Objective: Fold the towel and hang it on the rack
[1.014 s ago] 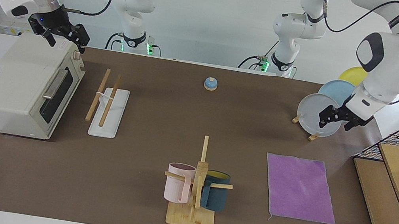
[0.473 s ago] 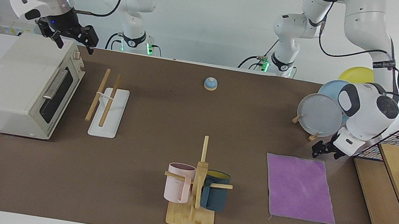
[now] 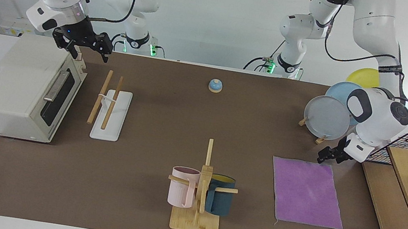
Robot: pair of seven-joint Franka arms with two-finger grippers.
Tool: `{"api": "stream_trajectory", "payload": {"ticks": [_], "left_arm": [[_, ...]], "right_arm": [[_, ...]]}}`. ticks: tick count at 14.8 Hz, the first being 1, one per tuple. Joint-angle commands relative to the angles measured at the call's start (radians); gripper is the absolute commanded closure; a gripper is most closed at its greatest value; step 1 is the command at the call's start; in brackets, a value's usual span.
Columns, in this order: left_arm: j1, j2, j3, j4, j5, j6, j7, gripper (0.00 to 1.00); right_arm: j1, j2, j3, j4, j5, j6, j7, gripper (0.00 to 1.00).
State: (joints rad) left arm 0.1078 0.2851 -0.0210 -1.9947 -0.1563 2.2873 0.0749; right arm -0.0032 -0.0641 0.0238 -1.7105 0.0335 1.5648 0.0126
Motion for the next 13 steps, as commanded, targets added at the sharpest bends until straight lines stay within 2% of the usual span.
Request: {"api": "stream_trajectory", "payload": {"ticks": [1,3,7,9,11,13], "left_arm": [[0.007,0.086,0.000,0.091,-0.022,0.003,0.003,0.12],[0.006,0.100,0.000,0.123,-0.016,-0.023,0.003,0.14],[0.007,0.106,0.000,0.129,-0.012,-0.034,0.003,0.26],[0.006,0.103,0.001,0.126,-0.011,-0.066,0.002,0.27],[0.006,0.100,0.001,0.126,-0.011,-0.100,0.002,0.27],[0.007,0.098,0.001,0.126,-0.011,-0.114,0.002,0.27]], "right_arm": [[-0.005,-0.040,0.002,-0.070,0.072,0.061,0.048,0.00],[0.018,-0.037,0.002,-0.115,0.100,0.125,0.111,0.00],[0.032,-0.005,0.002,-0.103,0.236,0.129,0.197,0.00],[0.032,-0.005,0.001,-0.110,0.343,0.148,0.234,0.00],[0.043,0.004,0.005,-0.100,0.367,0.172,0.330,0.00],[0.097,0.007,0.013,-0.101,0.411,0.187,0.401,0.00]]}}
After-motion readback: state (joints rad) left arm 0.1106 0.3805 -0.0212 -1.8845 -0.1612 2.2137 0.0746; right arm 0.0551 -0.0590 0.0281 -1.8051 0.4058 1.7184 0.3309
